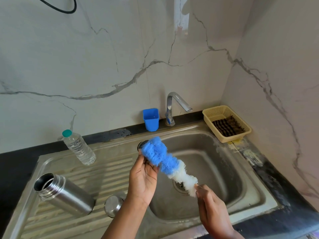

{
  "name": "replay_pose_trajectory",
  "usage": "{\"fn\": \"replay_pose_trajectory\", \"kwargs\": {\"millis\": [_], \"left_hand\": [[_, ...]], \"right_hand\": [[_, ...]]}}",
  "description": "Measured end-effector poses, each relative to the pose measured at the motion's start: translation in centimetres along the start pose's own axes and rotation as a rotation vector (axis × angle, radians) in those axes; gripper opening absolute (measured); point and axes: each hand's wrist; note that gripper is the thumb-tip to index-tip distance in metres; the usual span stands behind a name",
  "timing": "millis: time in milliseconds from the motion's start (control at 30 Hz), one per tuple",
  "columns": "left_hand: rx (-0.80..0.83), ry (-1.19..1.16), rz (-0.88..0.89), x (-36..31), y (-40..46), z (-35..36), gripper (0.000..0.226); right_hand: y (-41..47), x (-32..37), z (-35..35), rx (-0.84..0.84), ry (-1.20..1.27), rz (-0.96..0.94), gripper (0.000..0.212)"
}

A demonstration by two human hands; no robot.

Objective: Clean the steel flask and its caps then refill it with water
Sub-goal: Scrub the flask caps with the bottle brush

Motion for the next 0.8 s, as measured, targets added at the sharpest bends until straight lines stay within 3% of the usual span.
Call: {"fn": "replay_pose_trajectory", "kwargs": {"millis": [133, 300, 633, 733, 800], "left_hand": [[0.009, 0.004, -0.003, 0.4, 0.0, -0.1, 0.044], [0.064, -0.002, 0.023, -1.1, 0.3, 0.5, 0.04], [0.071, -0.011, 0.013, 0.6, 0.3, -1.0, 0.036], [0.035, 0.112, 0.051, 0.0, 1.8, -2.7, 0.033], [-0.011, 0.285, 0.129, -0.4, 2.4, -3.9, 0.043]], "right_hand": [[-0.7, -0.3, -0.2, 0.02, -0.006, -0.022, 0.021], [-1.8, -0.8, -0.4, 0.007, -0.018, 0.065, 0.02], [-1.7, -0.3, -0.2, 0.025, -0.034, 0.068, 0.022], [-2.2, -0.9, -0.4, 0.042, -0.073, 0.217, 0.017], [-2.2, -0.8, -0.4, 0.029, -0.079, 0.306, 0.018]]}}
Point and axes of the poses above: each hand's wrist, its own y-axis towards the middle knuckle, its own z-axis out of the palm, x = y × z, and after that the axes turned 6 degrees about -x, right-handed
